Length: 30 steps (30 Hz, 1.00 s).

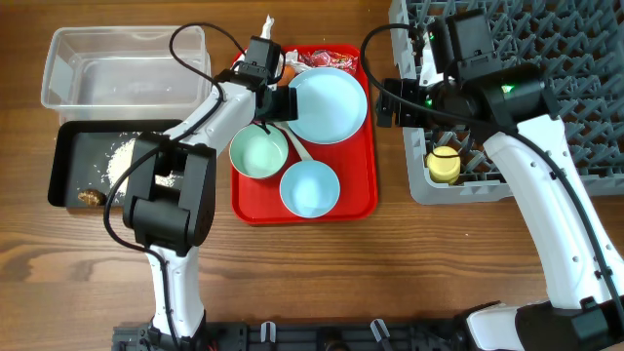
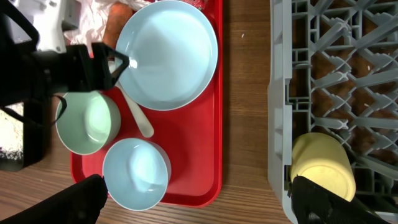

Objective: Sort waste into correct bins and load items into the dishwasher rack
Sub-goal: 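Lower the left gripper and grasp the orange carrot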

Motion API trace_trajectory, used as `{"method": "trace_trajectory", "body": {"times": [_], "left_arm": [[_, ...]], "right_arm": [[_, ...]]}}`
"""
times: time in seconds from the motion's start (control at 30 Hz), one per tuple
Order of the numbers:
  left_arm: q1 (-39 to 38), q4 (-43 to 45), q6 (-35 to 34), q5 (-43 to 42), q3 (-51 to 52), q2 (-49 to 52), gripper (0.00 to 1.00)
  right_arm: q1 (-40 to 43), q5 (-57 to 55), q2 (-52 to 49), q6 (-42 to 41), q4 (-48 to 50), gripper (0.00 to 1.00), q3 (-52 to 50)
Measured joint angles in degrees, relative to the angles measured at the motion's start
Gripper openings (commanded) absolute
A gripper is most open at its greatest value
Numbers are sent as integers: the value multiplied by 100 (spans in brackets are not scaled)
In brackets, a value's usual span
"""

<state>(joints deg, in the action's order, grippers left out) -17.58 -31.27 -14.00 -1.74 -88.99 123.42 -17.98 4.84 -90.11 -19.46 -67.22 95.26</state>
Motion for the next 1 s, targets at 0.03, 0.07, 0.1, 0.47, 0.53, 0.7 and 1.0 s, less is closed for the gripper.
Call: {"method": "trace_trajectory", "body": {"times": [0.03, 0.07, 0.1, 0.47, 0.53, 0.7, 1.0], "left_arm": [[0, 96, 44, 46, -63, -22, 85], [0, 190, 85, 83, -114, -44, 86], [0, 385, 146, 136, -168, -90, 86], [111, 1158, 938, 649, -302, -199, 83], [168, 1139, 1025, 664, -302, -111, 83], [238, 1078, 1099, 704, -302, 186, 85], [232, 846, 1126, 682, -304, 251, 87]], "right_arm": [[0, 0, 0, 0, 0, 98, 0], [0, 0, 0, 0, 0, 98, 0], [0, 0, 0, 0, 0, 98, 0], [0, 0, 0, 0, 4, 98, 0], [0, 0, 0, 0, 4, 98, 0], [0, 0, 0, 0, 13, 98, 0], [0, 0, 0, 0, 15, 99, -4]]}}
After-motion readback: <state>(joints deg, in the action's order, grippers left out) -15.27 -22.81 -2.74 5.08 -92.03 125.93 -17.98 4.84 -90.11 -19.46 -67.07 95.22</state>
